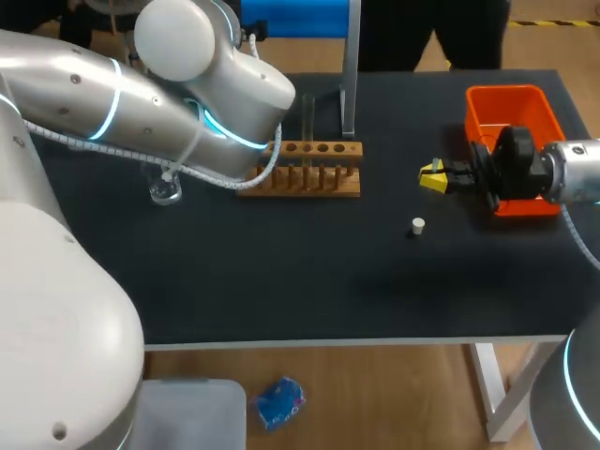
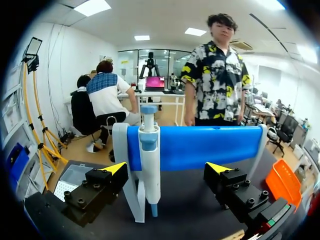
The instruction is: Invert the test tube, pick up the pipette, mount the tip to pipette, aspirate from beaker and dispense into the tube, eject the tip, return the pipette, and cap with the stopper.
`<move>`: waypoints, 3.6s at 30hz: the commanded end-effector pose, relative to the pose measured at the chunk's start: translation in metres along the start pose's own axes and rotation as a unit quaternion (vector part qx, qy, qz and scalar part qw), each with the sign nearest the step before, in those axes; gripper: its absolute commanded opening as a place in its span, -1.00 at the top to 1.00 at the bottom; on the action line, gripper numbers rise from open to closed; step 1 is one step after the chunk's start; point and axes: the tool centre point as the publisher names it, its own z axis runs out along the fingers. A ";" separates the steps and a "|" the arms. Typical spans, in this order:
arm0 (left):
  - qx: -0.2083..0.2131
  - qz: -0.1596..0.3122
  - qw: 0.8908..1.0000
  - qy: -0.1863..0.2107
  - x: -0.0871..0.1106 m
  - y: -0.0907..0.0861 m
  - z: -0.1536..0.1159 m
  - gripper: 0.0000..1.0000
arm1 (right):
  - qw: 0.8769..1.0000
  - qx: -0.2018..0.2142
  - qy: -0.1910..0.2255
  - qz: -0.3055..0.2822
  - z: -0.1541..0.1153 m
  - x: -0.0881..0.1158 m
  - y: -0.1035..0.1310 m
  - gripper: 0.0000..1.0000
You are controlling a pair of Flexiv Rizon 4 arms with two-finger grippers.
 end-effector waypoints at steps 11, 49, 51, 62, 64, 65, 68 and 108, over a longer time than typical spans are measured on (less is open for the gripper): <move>0.026 -0.007 1.000 -0.001 -0.006 -0.001 0.013 -1.00 | 1.000 0.000 0.000 -0.001 0.000 0.000 0.000 1.00; 0.038 -0.002 0.999 -0.004 -0.006 -0.008 0.033 -1.00 | 1.000 0.000 0.000 -0.001 0.000 0.000 0.000 1.00; 0.038 0.001 0.999 -0.006 -0.007 -0.008 0.033 -1.00 | 1.000 0.000 0.000 -0.001 0.000 0.000 0.000 1.00; 0.036 0.001 0.999 -0.003 -0.005 -0.007 0.034 -1.00 | 1.000 0.000 0.000 -0.001 0.000 0.000 0.000 1.00; 0.036 0.001 0.999 -0.003 -0.005 -0.007 0.034 0.15 | 1.000 0.000 0.000 -0.001 0.000 0.000 0.000 1.00; 0.036 0.001 0.999 -0.003 -0.005 -0.007 0.034 0.58 | 1.000 0.000 0.000 -0.001 0.000 0.000 0.000 1.00; 0.035 0.002 0.999 -0.003 -0.005 -0.007 0.034 0.04 | 1.000 0.000 0.000 -0.001 0.000 0.000 0.000 1.00; 0.051 0.002 0.999 -0.014 -0.009 -0.019 0.026 1.00 | 1.000 0.000 0.000 -0.001 0.000 0.000 0.000 1.00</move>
